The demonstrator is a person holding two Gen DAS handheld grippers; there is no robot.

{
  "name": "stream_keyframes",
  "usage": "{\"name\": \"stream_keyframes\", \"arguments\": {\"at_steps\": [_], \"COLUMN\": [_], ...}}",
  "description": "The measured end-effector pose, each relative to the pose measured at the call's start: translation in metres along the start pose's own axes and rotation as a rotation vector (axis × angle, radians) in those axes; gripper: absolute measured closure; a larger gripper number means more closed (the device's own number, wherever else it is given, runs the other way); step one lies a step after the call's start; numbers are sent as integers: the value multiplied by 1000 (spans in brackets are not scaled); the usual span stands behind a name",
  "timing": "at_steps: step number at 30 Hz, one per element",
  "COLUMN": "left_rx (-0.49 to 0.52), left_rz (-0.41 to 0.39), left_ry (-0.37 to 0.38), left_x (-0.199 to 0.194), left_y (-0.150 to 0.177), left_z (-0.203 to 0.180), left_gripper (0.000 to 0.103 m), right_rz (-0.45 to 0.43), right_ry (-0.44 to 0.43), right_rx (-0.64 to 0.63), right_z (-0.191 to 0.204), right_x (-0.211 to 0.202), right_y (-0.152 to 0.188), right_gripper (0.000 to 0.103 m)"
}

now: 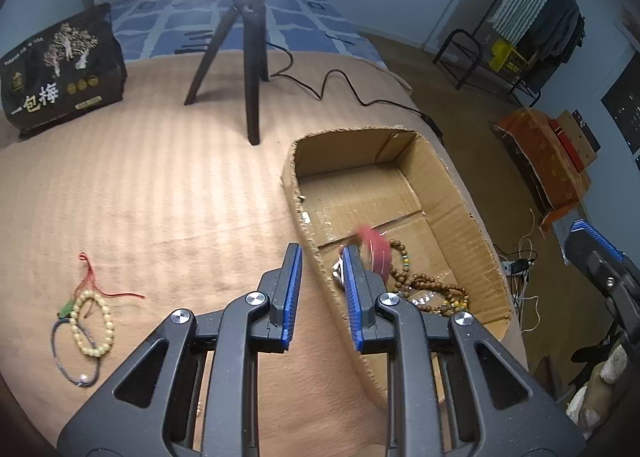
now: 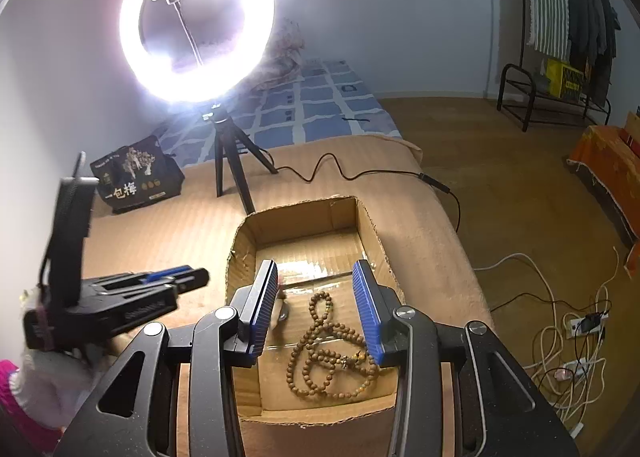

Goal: Organize jewelry
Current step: 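Lower the watch into the cardboard box and open the left tool, then move the left tool to the blue bangle while the right tool approaches the pearl necklace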

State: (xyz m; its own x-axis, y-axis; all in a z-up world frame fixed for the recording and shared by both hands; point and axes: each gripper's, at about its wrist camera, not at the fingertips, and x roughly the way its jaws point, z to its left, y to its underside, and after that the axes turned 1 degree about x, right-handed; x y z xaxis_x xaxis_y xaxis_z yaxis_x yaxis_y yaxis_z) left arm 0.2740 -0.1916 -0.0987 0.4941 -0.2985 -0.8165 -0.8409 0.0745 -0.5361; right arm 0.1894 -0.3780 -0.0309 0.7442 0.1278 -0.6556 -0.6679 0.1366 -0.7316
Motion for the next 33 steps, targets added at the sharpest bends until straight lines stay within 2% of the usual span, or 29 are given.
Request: {"name": "stream_keyframes", "arguments": {"at_steps": [2, 6, 11, 13, 20, 22, 26, 29, 33], "left_rx": [-1, -9, -29, -32, -24, -38, -80, -121, -168], "left_rz": [-8, -27, -49, -59, -76, -71, -55, -43, -29], "left_ry": [-3, -12, -23, -30, -93, -106, -139, -156, -169], "left_x": [-5, -17, -34, -43, -71, -78, -89, -92, -91], "left_y": [0, 3, 9, 13, 31, 37, 49, 58, 70], "left_z": [5, 18, 40, 53, 105, 120, 157, 180, 207], "left_gripper": [83, 83, 83, 83, 83, 83, 82, 71, 71], "right_rz": [1, 2, 13, 20, 36, 36, 53, 85, 122], "right_ry": [4, 3, -26, -47, -114, -117, -142, -171, -197], "right_rx": [-5, -12, -38, -44, -74, -92, -133, -139, -134], "right_z": [3, 9, 22, 28, 55, 64, 85, 96, 106], "right_x": [1, 4, 9, 11, 16, 18, 24, 31, 40], "right_y": [0, 2, 6, 9, 19, 21, 28, 32, 38], "right_gripper": [65, 52, 49, 43, 40, 35, 34, 33, 27]}}
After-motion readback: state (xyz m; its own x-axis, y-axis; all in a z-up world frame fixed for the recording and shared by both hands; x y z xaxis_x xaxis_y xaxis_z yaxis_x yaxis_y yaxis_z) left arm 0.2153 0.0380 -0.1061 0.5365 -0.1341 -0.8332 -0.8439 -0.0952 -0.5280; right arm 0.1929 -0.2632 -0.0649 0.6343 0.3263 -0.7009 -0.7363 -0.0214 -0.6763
